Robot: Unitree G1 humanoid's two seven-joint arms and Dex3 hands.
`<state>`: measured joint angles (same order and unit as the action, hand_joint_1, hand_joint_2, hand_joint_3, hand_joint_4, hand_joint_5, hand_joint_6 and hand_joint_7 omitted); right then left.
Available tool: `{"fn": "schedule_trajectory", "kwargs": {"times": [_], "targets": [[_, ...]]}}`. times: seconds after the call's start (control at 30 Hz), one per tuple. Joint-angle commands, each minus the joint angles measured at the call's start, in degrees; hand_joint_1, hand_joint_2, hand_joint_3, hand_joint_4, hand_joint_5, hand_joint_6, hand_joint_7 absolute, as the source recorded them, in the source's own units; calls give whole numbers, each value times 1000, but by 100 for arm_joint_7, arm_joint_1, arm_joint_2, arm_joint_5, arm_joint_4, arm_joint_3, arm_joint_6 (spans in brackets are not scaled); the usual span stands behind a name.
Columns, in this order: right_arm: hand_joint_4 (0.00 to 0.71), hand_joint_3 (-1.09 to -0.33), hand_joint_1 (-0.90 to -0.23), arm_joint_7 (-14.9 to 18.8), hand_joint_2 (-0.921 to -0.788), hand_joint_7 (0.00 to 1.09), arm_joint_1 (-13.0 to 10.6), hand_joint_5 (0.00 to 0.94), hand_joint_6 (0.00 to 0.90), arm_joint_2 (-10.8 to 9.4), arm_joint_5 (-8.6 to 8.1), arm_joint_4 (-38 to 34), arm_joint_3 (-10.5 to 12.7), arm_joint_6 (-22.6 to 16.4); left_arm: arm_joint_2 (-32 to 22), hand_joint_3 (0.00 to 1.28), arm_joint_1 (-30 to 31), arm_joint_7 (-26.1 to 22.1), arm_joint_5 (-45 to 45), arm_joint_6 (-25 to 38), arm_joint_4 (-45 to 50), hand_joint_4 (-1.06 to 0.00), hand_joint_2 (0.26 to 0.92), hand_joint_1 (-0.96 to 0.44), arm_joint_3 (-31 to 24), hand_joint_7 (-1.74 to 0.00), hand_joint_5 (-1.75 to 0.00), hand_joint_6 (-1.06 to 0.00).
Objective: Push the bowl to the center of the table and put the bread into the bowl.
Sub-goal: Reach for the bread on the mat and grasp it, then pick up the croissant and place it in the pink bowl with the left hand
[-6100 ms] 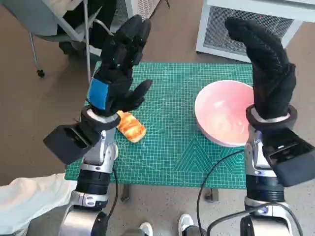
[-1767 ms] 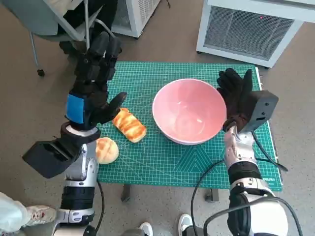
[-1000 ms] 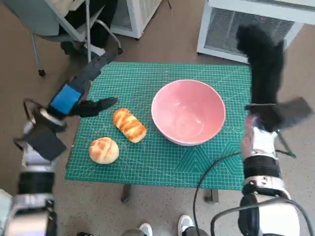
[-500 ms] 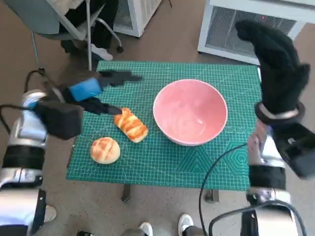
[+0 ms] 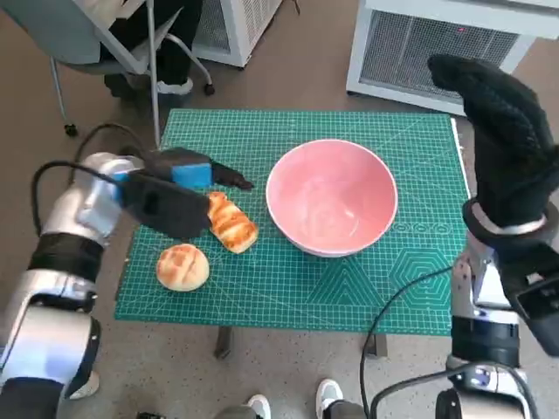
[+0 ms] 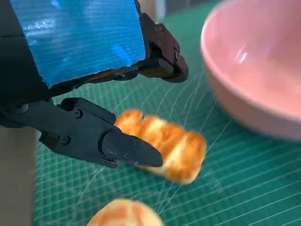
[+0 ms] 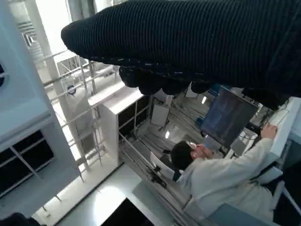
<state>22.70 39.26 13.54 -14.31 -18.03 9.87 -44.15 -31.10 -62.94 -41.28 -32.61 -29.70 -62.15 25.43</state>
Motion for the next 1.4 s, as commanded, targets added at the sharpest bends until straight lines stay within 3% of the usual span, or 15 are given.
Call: {"fn": "schedule_trajectory", "kwargs": {"times": [0.03,0.27,0.47,0.6,0.77,0.8,0.83,0.87,0.9,1.0,1.07,1.4], "targets": [[294,-731,-607,-90,-921,689,-165,8,8,66,158,104,-22,98,207,0,-247,29,-230,422,-282,-397,799,-201,213,-110,0,-514],[295,-730,-608,-151,-921,695,-198,8,5,104,244,121,-9,92,518,0,-304,158,-504,1025,-521,-369,798,-189,470,-94,0,-519],[296,-728,-614,-171,-921,698,-217,7,4,118,249,136,-31,120,642,0,-204,401,-640,1053,-602,-371,797,-161,632,-91,-8,-538],[296,-728,-615,-197,-921,699,-246,7,4,115,278,167,-49,117,683,1,-138,593,-736,910,-649,-448,800,-138,770,-95,-30,-572],[295,-727,-616,-217,-921,697,-269,6,0,108,300,198,-53,119,688,19,-104,720,-800,720,-766,-676,843,-96,884,-156,-118,-709],[295,-727,-616,-217,-921,697,-274,6,0,108,295,202,-53,121,683,37,-107,729,-808,693,-782,-716,859,-149,898,-377,-147,-695],[295,-727,-616,-219,-921,697,-276,6,0,107,296,207,-55,123,678,81,-109,738,-813,672,-796,-727,881,-224,908,-719,-278,-653],[295,-726,-616,-218,-921,697,-276,6,0,106,291,205,-56,125,661,111,-124,730,-810,637,-808,-703,895,-272,910,-941,-421,-624],[296,-726,-615,-221,-921,697,-276,6,0,103,292,206,-59,127,647,111,-134,725,-805,611,-817,-672,904,-174,910,-1055,-691,-615],[295,-727,-611,-235,-921,695,-284,6,1,96,285,206,-61,141,570,97,-201,683,-765,500,-826,-644,915,-57,877,-1181,-996,-624],[296,-727,-610,-253,-921,694,-298,6,1,87,297,203,-59,135,469,75,-314,551,-635,464,-771,-667,917,-29,752,-1185,-1049,-645],[296,-727,-606,-302,-921,687,-341,5,-1,78,328,188,-63,44,-3,33,-777,-148,472,264,-321,-720,920,0,-311,-1186,-1063,-676]]}}
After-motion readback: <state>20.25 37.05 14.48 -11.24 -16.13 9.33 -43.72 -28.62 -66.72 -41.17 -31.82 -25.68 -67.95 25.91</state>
